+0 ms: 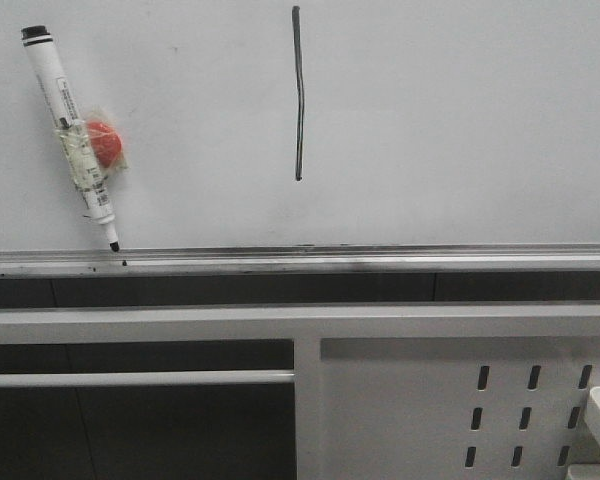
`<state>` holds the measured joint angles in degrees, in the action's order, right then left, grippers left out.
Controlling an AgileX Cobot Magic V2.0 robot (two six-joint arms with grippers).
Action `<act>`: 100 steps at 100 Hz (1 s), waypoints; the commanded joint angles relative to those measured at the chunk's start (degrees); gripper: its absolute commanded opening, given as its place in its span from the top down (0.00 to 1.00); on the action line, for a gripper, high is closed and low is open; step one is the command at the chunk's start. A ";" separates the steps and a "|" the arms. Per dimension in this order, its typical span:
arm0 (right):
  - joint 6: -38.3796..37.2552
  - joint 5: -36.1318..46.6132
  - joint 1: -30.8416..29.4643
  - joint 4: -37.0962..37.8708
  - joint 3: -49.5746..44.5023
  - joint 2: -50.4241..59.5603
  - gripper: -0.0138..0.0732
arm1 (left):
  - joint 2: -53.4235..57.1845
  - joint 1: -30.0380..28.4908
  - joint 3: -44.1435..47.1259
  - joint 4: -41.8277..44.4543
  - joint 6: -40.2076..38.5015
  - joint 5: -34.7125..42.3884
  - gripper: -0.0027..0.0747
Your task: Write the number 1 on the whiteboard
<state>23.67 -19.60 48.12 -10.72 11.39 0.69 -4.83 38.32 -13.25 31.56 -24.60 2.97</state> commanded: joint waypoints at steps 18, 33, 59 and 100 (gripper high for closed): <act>0.03 4.74 -0.29 -0.48 1.39 -0.67 0.91 | 5.99 -6.97 -1.20 -0.07 -0.37 2.09 0.99; 0.03 4.63 -0.29 -0.48 1.39 -0.67 0.91 | 6.00 -15.71 1.69 -2.03 -1.74 2.46 0.99; 0.03 4.63 -0.29 -0.48 1.39 -0.67 0.91 | 6.00 -23.21 9.59 -5.93 -1.74 2.25 0.99; 0.03 4.63 -0.29 -0.48 1.39 -0.67 0.91 | 6.11 -23.72 15.45 -24.72 18.86 -4.92 0.99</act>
<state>23.67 -19.60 48.08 -10.94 11.39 0.80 0.32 14.70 0.25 16.65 -17.32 -4.25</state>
